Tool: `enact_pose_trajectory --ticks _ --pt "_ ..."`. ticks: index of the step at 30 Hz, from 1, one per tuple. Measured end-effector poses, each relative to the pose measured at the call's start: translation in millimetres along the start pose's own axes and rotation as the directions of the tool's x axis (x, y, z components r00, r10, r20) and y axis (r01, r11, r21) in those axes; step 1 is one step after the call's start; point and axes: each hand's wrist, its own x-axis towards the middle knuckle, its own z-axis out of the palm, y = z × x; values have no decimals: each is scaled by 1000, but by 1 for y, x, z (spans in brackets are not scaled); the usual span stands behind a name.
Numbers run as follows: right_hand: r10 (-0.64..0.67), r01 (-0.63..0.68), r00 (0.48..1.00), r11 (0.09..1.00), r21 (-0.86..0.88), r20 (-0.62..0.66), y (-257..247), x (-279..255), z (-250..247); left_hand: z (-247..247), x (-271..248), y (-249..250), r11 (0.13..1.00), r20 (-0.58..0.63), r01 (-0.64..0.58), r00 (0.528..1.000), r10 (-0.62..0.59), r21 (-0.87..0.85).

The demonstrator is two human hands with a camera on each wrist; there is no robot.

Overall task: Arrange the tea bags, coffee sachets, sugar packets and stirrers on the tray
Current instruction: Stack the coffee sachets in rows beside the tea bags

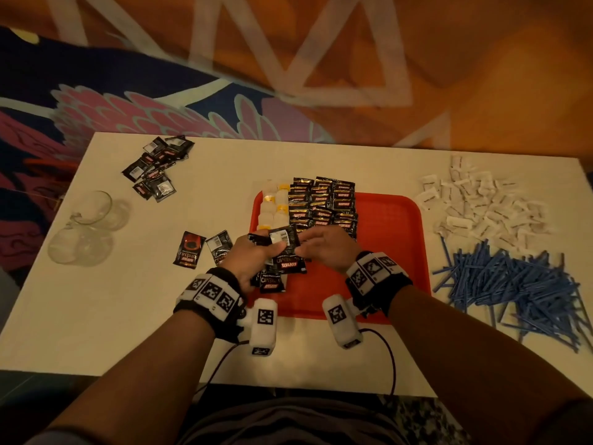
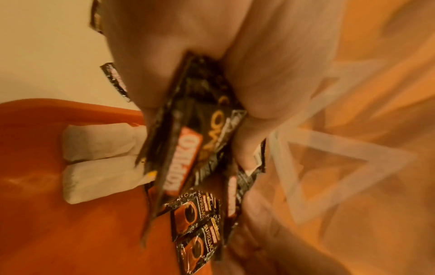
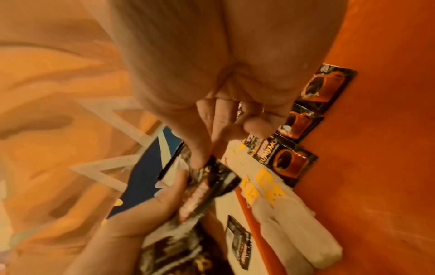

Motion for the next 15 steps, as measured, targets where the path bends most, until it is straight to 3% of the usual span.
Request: enact_pose_trajectory --ticks 3,5,6,8,10,12,15 --pt "-83 74 990 994 -81 -111 -10 -9 -8 11 -2 4 967 -78 -135 985 155 215" --pt "-136 119 959 990 -80 -250 -13 -13 -13 16 -1 7 953 -185 -122 967 177 277" --pt "-148 138 937 989 -52 -316 -15 -15 -15 16 -1 9 962 -225 -67 966 130 265" --pt "-222 207 899 975 -82 -377 -17 -19 -20 14 0 14 988 -166 104 983 -84 115" --pt "-331 289 884 942 -171 -329 -16 -23 -21 15 -3 19 974 25 221 975 -220 -52" --pt "-392 335 880 913 -233 -269 -14 -29 -22 17 -2 22 978 96 193 978 -185 -79" --pt "-415 373 857 909 -186 -306 -9 -34 -24 26 0 26 1000 -7 9 1000 -9 -8"
